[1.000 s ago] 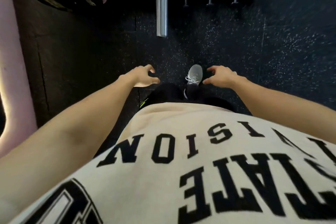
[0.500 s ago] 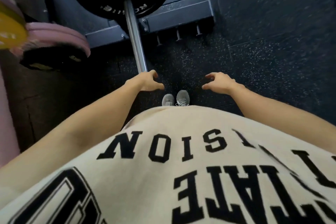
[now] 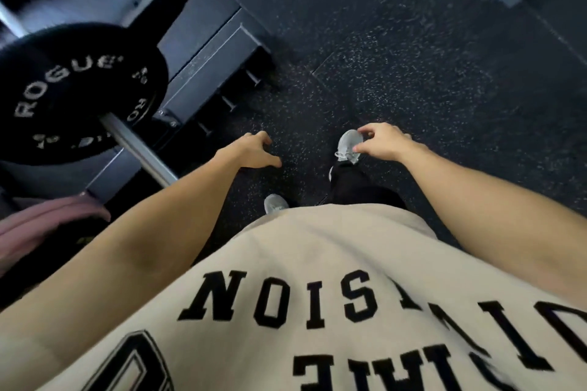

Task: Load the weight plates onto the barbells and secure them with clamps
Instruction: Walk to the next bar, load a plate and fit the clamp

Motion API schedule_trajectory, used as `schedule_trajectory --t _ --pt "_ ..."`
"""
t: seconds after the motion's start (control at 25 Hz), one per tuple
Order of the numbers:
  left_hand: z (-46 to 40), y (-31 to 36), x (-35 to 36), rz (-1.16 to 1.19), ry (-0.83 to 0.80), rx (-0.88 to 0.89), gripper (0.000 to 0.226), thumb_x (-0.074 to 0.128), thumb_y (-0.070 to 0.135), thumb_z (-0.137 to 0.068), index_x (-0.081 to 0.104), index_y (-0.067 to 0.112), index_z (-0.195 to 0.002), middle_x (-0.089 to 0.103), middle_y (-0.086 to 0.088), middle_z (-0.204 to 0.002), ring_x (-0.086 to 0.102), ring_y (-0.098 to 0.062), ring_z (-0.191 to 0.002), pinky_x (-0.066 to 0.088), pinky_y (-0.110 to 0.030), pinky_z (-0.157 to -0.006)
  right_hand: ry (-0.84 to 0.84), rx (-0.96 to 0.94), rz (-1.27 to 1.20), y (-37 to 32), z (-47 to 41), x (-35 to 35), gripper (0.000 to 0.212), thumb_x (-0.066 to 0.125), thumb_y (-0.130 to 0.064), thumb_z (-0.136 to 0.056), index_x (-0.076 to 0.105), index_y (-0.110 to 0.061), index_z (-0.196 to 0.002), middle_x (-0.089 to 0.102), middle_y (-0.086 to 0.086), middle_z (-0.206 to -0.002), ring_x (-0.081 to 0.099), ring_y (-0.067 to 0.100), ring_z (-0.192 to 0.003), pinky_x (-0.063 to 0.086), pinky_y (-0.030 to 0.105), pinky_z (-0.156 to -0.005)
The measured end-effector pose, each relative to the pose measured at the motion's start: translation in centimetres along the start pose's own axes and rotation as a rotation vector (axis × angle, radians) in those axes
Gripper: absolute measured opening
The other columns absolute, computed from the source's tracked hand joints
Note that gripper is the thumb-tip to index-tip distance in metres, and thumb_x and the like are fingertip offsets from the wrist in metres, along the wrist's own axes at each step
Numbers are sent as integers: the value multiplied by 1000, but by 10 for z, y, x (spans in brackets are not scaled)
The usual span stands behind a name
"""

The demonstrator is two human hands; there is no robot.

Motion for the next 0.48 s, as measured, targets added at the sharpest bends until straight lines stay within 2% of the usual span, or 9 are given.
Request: schedule_trajectory --t 0.16,0.32,0.48 --pt "-43 73 -40 -53 8 1 77 70 59 -80 41 25 -142 44 -9 -135 52 -30 -118 45 -44 -101 -17 55 -36 43 -33 -59 72 70 -59 -68 49 -44 -135 52 -1 -142 46 33 -129 34 45 -103" --pt "-77 149 -88 -25 59 -15 78 71 60 -78 43 23 -140 48 -9 -134 53 -30 -115 47 -44 -99 -6 34 -22 71 -64 -146 68 69 -54 -76 47 -40 -139 51 2 -143 43 33 -132 31 44 -104" --pt "-102 193 -140 11 103 -28 86 70 67 -69 44 25 -140 50 -7 -134 53 -29 -117 47 -47 -100 19 16 13 69 -95 -222 67 66 -48 -84 41 -37 -145 43 7 -148 34 38 -135 32 46 -104"
Point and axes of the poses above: each hand's wrist, its own z-axis away from the middle knuckle, its own x-axis out of the palm, y = z × x, the point moved 10 cm from there along -z, towards the middle knuckle
